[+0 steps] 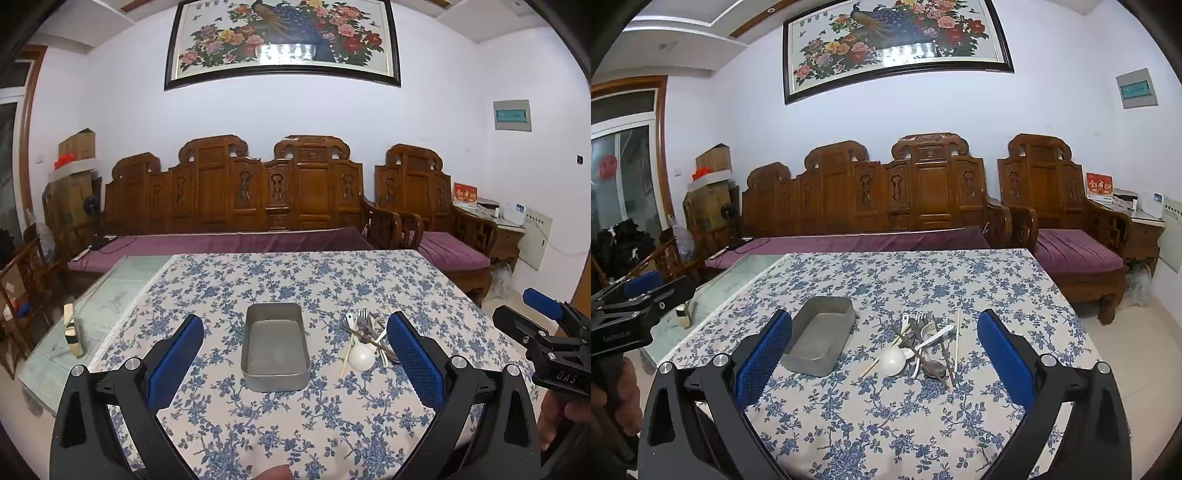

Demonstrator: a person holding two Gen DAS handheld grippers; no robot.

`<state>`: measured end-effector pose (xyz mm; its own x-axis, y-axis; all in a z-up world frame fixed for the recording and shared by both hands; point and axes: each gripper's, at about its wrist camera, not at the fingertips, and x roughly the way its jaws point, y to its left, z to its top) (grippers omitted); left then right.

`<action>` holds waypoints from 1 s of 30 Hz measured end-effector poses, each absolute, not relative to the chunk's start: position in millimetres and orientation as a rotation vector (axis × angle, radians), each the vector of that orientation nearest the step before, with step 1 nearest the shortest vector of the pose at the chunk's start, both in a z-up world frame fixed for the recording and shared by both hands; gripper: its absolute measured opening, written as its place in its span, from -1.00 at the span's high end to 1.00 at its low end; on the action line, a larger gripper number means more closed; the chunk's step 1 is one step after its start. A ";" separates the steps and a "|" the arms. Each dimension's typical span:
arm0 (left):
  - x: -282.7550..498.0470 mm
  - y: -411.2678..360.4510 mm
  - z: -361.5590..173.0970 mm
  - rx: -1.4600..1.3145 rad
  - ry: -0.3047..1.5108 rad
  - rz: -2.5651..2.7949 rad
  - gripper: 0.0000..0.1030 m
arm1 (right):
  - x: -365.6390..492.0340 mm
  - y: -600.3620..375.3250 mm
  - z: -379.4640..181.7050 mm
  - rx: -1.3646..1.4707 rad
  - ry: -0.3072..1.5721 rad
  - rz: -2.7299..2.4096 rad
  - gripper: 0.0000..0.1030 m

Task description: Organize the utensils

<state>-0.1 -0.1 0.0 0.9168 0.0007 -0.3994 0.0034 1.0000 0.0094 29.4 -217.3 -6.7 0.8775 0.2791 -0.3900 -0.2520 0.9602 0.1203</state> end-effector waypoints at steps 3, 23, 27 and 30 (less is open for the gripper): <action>-0.5 -0.4 0.1 0.009 0.410 -0.002 -0.87 | 29.4 -217.5 -6.6 0.068 0.416 0.276 -0.95; -1.4 -4.2 3.5 0.006 0.410 -0.012 -0.87 | 29.1 -218.2 -6.2 0.070 0.414 0.278 -0.95; -1.9 -5.0 5.8 0.004 0.407 -0.014 -0.87 | 25.4 -215.7 -5.1 0.072 0.414 0.279 -0.95; -3.3 -5.6 6.5 0.004 0.403 -0.015 -0.87 | 26.5 -216.9 -5.3 0.073 0.414 0.280 -0.95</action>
<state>-3.3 -5.6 6.5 0.9199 -0.0140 -0.3919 0.0156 0.9999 0.0008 26.5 -216.9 -5.3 0.8779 0.2826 -0.3866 -0.2531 0.9591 0.1263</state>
